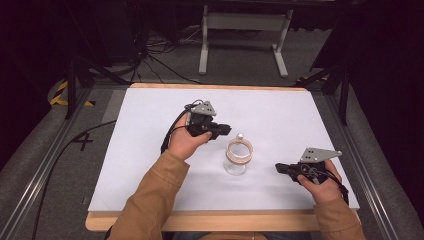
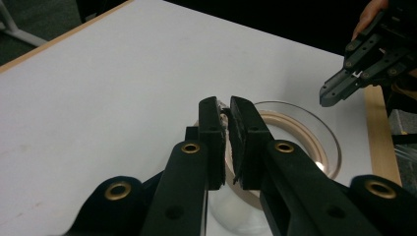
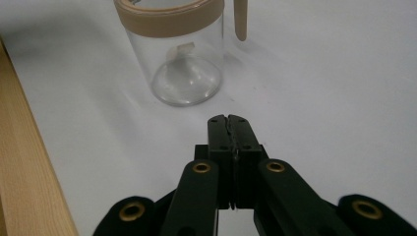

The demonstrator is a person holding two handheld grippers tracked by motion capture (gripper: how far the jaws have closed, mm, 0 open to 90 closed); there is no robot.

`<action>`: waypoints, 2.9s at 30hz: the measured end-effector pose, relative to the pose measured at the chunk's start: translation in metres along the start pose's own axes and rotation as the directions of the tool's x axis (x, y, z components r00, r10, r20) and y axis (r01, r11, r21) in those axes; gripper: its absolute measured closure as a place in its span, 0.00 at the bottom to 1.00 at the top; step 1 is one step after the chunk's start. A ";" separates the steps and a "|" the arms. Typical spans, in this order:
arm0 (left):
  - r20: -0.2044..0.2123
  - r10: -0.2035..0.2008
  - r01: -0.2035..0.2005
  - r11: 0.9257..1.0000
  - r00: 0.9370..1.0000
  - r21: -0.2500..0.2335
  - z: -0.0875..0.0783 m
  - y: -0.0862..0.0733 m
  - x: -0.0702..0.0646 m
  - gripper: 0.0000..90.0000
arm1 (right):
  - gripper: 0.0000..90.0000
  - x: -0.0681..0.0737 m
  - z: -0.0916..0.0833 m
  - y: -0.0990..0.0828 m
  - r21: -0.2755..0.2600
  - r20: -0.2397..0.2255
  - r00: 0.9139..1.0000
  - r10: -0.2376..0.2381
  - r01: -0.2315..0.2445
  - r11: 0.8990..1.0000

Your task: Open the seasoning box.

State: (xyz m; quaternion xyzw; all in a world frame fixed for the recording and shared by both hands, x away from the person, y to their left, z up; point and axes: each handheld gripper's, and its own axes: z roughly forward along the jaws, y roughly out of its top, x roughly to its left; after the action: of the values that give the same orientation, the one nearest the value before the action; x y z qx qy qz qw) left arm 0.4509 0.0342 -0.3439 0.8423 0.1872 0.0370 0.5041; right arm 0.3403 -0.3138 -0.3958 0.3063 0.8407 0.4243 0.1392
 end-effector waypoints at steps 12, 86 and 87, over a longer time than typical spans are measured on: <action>0.033 -0.030 0.030 1.000 0.999 0.004 0.024 0.001 0.007 0.94 | 1.00 0.008 0.005 -0.002 0.016 -0.006 1.000 -0.012 0.012 1.000; 0.090 -0.170 0.168 0.985 0.981 0.028 0.054 0.001 0.021 0.96 | 1.00 0.044 0.039 0.040 -0.111 -0.033 0.999 -0.016 0.012 0.994; 0.092 -0.169 0.166 0.985 0.981 0.044 0.053 0.001 0.021 0.96 | 1.00 0.043 0.039 0.040 -0.111 -0.033 0.999 -0.014 0.010 0.994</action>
State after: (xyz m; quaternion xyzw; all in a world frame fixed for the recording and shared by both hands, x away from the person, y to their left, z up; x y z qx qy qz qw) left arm 0.4841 -0.0028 -0.3715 0.8333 0.2339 -0.0492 0.4985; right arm 0.3420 -0.2435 -0.3863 0.2858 0.8198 0.4748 0.1442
